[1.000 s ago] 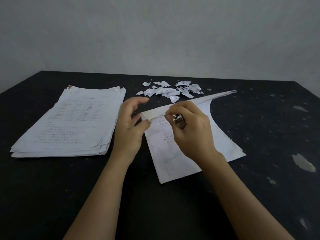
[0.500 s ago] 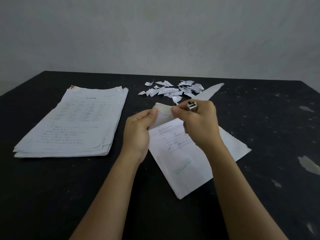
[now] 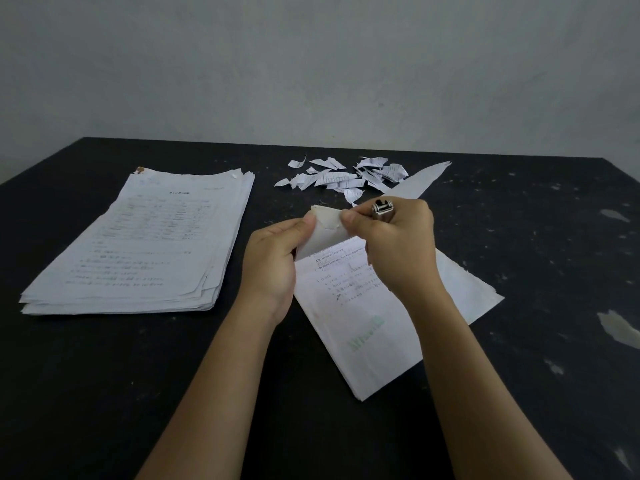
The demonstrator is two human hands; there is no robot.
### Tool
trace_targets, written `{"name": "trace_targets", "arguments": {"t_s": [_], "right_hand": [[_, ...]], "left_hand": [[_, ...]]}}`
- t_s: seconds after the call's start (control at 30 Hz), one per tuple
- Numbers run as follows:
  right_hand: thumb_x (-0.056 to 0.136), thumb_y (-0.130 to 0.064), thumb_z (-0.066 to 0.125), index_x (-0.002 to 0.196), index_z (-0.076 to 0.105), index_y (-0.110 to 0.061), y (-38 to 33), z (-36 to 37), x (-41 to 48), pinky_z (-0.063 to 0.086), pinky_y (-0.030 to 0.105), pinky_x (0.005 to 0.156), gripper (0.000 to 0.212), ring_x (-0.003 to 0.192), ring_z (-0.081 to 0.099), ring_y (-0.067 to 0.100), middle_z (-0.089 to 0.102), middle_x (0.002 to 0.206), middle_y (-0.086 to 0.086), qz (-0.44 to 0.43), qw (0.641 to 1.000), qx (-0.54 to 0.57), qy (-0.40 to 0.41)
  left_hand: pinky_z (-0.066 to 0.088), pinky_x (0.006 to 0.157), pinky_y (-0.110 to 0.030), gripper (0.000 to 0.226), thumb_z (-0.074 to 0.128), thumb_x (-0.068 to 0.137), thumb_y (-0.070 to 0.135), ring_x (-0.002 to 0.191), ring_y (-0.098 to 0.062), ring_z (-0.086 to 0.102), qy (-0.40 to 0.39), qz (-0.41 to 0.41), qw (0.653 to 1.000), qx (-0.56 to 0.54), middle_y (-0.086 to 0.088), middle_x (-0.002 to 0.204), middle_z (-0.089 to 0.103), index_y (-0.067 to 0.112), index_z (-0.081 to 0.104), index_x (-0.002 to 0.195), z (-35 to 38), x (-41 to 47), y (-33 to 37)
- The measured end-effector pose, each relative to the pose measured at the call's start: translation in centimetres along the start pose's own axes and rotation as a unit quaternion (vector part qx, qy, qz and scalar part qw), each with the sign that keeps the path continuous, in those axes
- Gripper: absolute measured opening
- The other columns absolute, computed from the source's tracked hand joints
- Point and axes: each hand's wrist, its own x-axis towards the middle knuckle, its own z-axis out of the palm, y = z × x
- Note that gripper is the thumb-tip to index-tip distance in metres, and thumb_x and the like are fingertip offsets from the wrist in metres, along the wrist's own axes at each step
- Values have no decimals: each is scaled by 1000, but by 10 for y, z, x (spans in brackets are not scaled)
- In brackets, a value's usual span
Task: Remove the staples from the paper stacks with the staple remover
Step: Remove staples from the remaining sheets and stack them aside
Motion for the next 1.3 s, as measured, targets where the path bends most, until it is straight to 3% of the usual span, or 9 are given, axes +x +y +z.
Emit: {"name": "trace_targets", "arguments": {"t_s": [0.43, 0.6, 0.7, 0.83, 0.93, 1.03, 1.1, 1.2, 1.3], "right_hand": [[81, -12, 69, 56, 63, -21, 0, 2, -1, 34, 19, 39, 27, 40, 39, 6, 50, 44, -3, -1, 1000, -4, 10], [85, -15, 66, 72, 69, -7, -5, 2, 4, 34, 11, 42, 16, 47, 43, 4, 61, 60, 15, -34, 998, -13, 44], [87, -17, 64, 85, 70, -8, -10, 2, 14, 38, 9, 49, 12, 51, 49, -1, 60, 59, -5, -56, 995, -5, 83], [87, -17, 65, 125, 56, -16, -13, 1, 18, 36, -6, 64, 39, 72, 52, -13, 57, 112, -1, -116, 988, -33, 99], [82, -23, 70, 138, 41, -17, -6, -18, 23, 28, -3, 81, 63, 95, 49, -3, 21, 151, 8, -75, 980, -101, 155], [73, -23, 79, 113, 57, -2, 7, -51, 27, 48, 32, 77, 51, 82, 59, 19, 57, 121, 17, 131, 978, -145, 69], [67, -19, 82, 83, 60, 3, 12, -70, 24, 48, 36, 61, 34, 62, 58, 26, 65, 85, 22, 224, 960, -159, -49], [71, -12, 78, 59, 53, -2, 12, -79, 19, 45, 27, 51, 30, 46, 55, 18, 59, 58, 13, 199, 950, -188, -150], [75, 0, 70, 60, 53, 3, 2, -65, 20, 38, 19, 38, 24, 34, 44, 12, 54, 49, 11, 130, 975, -144, -106]], "left_hand": [[52, 56, -22, 27, 57, 89, 25, 64, -11, 67, -19, 22, 999, 18, -1, 69, 71, 20, 77, 71, -3, 3, -2], [52, 64, -16, 58, 66, 68, 59, 87, -6, 68, -87, 62, 992, 70, 5, 98, 71, 18, 64, 109, -16, 4, -5], [52, 74, -21, 37, 70, 78, 35, 95, -9, 65, -71, 26, 980, 186, 9, 105, 67, 26, 58, 112, -21, 7, -18], [49, 70, -26, 18, 46, 97, 21, 84, -12, 64, 66, 7, 985, 160, 5, 90, 68, 22, 64, 93, -5, 12, -29], [49, 70, -27, 22, 42, 99, 21, 88, -13, 64, 103, -23, 990, 90, 4, 96, 67, 24, 63, 92, -6, 16, -26], [49, 67, -26, 22, 41, 100, 21, 88, -12, 63, 102, -26, 993, 58, 7, 95, 66, 20, 62, 105, -13, 19, -13], [47, 64, -24, 22, 42, 99, 22, 86, -10, 62, 118, -9, 990, 74, 8, 93, 65, 21, 62, 107, -17, 22, 0], [47, 64, -25, 21, 44, 98, 23, 84, -14, 62, 147, -4, 985, 93, 3, 92, 66, 18, 63, 104, -24, 27, 22], [50, 65, -28, 17, 57, 92, 24, 81, -20, 66, 141, -33, 985, 94, -2, 91, 70, 11, 67, 93, -39, 30, 46]]}}
